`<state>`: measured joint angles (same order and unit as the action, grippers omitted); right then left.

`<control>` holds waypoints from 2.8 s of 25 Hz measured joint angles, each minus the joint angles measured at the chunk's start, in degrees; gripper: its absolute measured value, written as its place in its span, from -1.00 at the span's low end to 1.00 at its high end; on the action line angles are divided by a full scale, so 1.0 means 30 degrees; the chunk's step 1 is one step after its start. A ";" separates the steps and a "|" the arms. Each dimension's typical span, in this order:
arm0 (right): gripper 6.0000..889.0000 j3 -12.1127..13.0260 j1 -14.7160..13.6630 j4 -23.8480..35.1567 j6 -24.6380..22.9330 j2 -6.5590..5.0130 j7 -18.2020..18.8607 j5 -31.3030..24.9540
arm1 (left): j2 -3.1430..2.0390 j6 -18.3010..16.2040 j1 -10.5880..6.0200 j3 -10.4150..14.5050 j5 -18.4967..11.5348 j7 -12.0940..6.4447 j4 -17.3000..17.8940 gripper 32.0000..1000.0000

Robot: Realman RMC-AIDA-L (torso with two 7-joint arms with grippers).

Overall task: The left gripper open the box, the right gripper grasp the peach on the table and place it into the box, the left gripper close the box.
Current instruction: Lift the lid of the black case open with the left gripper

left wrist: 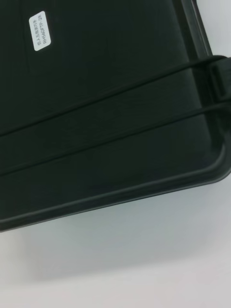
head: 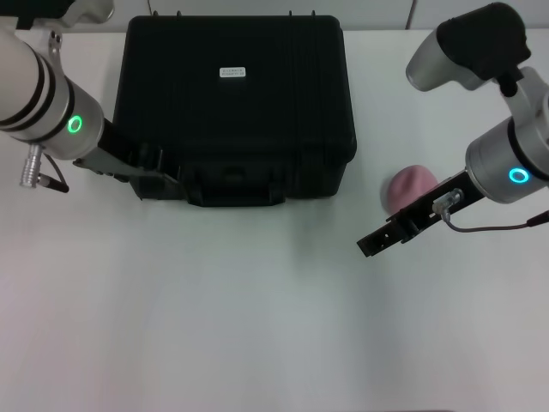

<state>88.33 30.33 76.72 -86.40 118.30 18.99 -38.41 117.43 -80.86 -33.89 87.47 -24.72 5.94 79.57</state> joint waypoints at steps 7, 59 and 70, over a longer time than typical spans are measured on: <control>0.86 -0.0001 0.0000 0.0001 0.0000 0.0000 0.0000 0.0000 | -0.0002 -0.0106 0.0010 -0.0004 0.0093 -0.0023 -0.0019 0.43; 0.86 -0.0001 -0.0001 0.0001 0.0000 0.0000 0.0017 0.0001 | -0.0003 -0.1196 0.0344 -0.0030 0.0147 0.0147 0.2367 -0.29; 0.86 0.0000 -0.0001 0.0001 0.0000 0.0001 0.0029 0.0028 | -0.0002 -0.1838 0.0399 -0.0188 0.0176 0.0188 0.3711 -0.29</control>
<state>88.33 30.32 76.73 -86.40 118.30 19.08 -38.33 117.42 -86.37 -32.69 86.90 -24.19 6.50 90.70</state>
